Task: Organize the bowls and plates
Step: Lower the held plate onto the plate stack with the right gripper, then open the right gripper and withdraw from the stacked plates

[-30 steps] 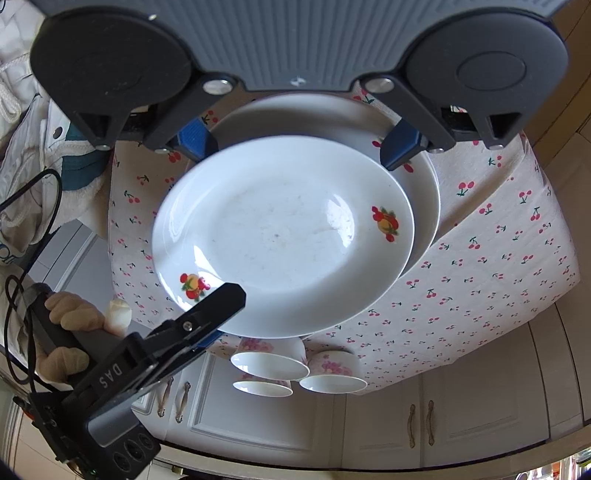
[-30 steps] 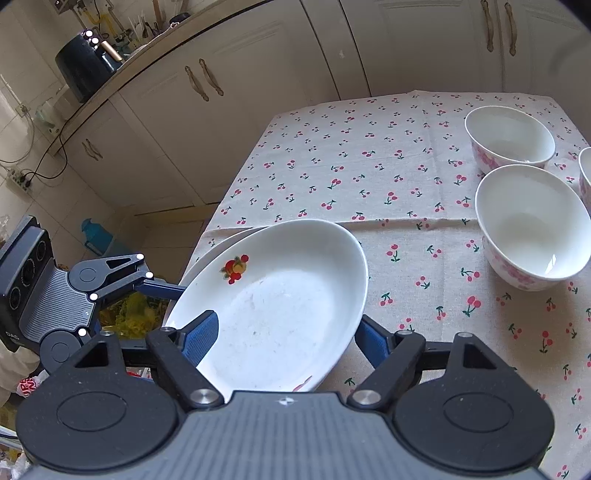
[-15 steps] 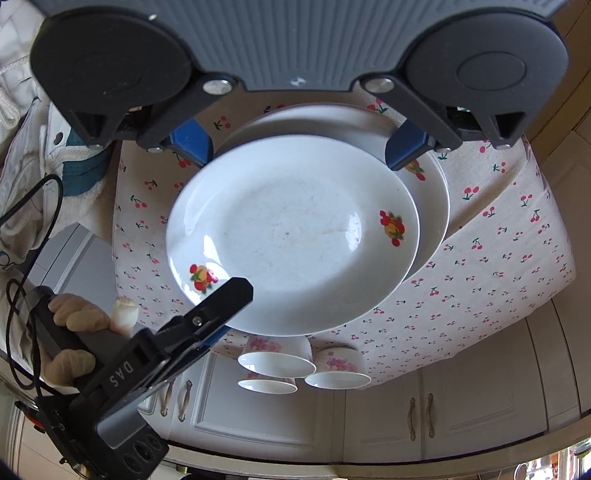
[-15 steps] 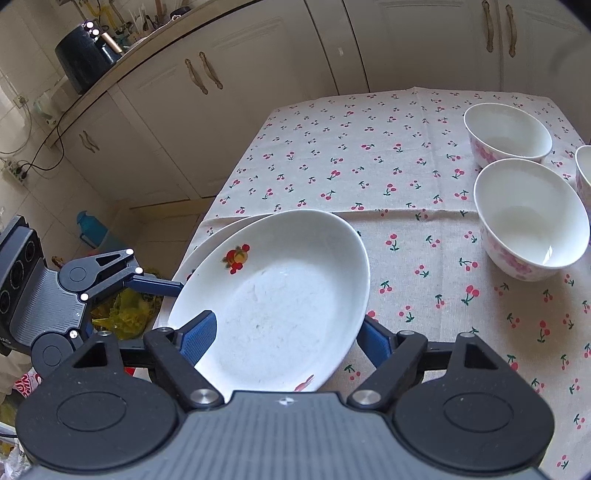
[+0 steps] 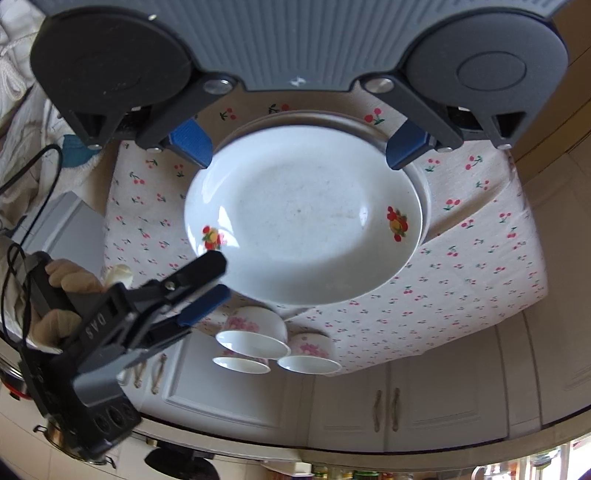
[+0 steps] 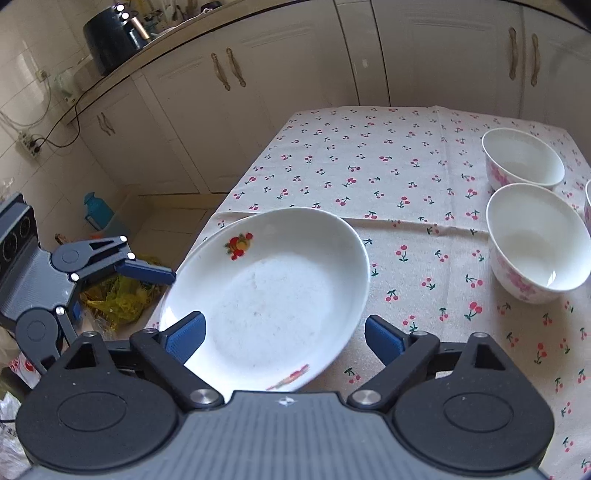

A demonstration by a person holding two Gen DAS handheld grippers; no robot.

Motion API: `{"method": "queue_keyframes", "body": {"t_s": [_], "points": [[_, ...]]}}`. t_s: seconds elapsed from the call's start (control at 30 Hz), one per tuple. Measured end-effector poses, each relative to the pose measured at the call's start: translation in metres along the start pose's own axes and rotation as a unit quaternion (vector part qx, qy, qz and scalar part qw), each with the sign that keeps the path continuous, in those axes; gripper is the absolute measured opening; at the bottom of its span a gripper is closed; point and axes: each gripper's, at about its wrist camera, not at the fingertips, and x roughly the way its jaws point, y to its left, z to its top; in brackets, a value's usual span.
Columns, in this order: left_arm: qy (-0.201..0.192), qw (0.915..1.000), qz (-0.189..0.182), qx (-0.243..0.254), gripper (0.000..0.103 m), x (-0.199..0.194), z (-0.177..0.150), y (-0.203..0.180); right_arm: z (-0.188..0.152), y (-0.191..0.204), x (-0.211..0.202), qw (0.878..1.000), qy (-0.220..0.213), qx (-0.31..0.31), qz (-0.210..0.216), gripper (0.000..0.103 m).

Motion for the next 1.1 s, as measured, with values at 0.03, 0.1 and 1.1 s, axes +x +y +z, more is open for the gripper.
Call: {"method": "queue_keyframes", "body": {"t_s": [0.03, 0.1, 1.1], "points": [[-0.003, 0.9999, 0.010, -0.006, 0.101, -0.002, 0.000, 0.000, -0.001, 0.000, -0.001, 1.000, -0.002, -0.006, -0.005, 0.098], [-0.010, 0.9995, 0.013, -0.025, 0.100, -0.005, -0.001, 0.002, -0.005, -0.001, -0.005, 1.000, -0.008, -0.020, -0.020, 0.098], [-0.049, 0.9863, 0.150, -0.047, 0.101, 0.036, 0.061, -0.103, -0.068, -0.060, -0.067, 0.977, -0.123, -0.037, -0.172, 0.103]]}}
